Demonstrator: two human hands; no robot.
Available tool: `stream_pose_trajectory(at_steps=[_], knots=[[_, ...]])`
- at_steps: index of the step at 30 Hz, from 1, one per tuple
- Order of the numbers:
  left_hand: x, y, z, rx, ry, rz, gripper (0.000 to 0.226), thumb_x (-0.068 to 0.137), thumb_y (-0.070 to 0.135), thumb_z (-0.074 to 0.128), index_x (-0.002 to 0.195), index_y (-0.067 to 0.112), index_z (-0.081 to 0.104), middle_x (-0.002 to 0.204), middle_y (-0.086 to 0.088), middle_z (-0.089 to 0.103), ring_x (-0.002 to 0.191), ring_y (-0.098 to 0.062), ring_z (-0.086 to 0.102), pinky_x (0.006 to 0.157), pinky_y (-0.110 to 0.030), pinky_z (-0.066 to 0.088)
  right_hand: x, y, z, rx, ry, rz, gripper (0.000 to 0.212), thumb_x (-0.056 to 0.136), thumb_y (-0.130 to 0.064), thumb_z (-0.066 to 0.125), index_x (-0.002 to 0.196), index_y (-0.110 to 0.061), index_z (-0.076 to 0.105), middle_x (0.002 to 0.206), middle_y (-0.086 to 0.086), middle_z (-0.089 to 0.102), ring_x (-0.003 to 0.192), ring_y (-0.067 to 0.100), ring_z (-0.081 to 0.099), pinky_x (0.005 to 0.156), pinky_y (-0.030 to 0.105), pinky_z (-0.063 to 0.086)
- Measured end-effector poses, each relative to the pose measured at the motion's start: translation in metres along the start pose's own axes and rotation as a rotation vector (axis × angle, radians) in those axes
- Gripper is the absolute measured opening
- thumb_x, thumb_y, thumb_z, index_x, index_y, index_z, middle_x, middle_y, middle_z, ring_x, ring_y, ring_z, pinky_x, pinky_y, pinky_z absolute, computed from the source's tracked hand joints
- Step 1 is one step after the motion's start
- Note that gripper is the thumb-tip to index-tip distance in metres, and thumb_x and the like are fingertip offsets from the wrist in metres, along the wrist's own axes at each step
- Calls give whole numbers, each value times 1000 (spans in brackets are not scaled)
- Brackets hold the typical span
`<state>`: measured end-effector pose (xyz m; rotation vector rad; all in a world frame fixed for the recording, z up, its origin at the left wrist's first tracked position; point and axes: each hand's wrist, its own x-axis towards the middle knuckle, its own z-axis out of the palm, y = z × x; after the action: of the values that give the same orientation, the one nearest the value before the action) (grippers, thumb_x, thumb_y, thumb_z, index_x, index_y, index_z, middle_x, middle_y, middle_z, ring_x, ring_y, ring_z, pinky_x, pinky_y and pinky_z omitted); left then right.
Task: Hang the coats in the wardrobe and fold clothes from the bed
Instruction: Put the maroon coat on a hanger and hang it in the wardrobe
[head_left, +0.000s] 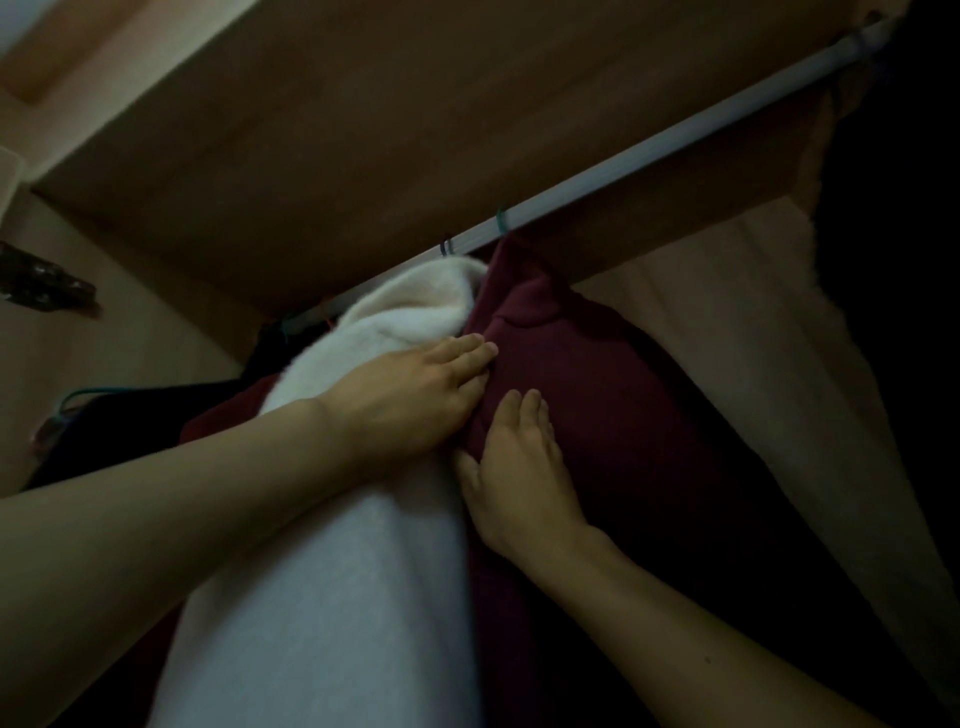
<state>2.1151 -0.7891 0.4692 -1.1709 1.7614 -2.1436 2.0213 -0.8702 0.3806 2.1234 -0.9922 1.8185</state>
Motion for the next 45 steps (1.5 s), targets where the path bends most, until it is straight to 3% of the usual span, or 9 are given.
stream_pose_trajectory(at_steps=[9,17,22,25,28,32,37,40,45], knots=[[-45,-25,27,54,-97,-23,51,104,22,27,152,4,24,162,-17,11,149,-30,15,121,-37,11,6,-43,42,82,-120,-60,80,98,-40,46,150,6,6,158,30,9,148,36,10,120,39,14],[-88,-43,49,118,-264,-61,46,104,23,28,144,7,42,159,-18,22,146,-27,25,119,-35,18,7,-80,87,241,-242,-138,65,100,-35,42,149,0,17,158,25,15,147,33,16,117,36,16],[-106,-57,59,155,-329,-74,41,102,22,29,134,10,53,148,-13,43,137,-25,38,115,-36,28,13,-97,105,319,-248,-186,41,99,-32,45,129,-4,47,133,19,51,123,34,48,104,42,38],[-114,-63,63,156,-360,-81,39,102,21,30,129,12,56,144,-10,47,134,-23,41,113,-36,32,14,-104,109,326,-266,-202,37,98,-32,46,121,-3,51,124,19,58,113,36,54,95,42,44],[-119,-60,64,120,-397,-112,39,102,21,32,134,12,53,152,-13,36,139,-24,35,116,-35,27,12,-107,114,295,-283,-195,44,98,-34,46,131,-4,45,133,20,50,121,36,49,101,40,39],[-121,-53,55,115,-445,-165,46,103,22,32,146,9,39,161,-14,18,147,-25,22,119,-36,18,6,-105,113,281,-293,-180,66,99,-37,47,148,-1,23,155,23,24,143,36,24,115,39,22],[-116,-41,42,166,-488,-135,66,98,36,40,154,9,18,161,-17,15,150,-29,10,122,-44,11,-2,-81,102,364,-297,-212,91,92,-58,48,155,-10,2,163,13,-1,151,24,-2,122,39,9],[-113,-23,32,97,-610,-148,85,90,49,43,156,13,2,162,-17,5,151,-29,0,121,-47,-2,-14,-62,101,326,-330,-275,89,93,-65,34,155,-18,-8,163,4,-14,149,15,-15,122,43,-1],[-125,5,22,-73,-639,-157,76,89,58,28,156,31,1,163,-13,-5,151,-27,-8,121,-48,-8,-49,-21,107,226,-341,-226,81,88,-75,13,153,-33,-10,162,0,-20,145,12,-25,118,41,-13]])
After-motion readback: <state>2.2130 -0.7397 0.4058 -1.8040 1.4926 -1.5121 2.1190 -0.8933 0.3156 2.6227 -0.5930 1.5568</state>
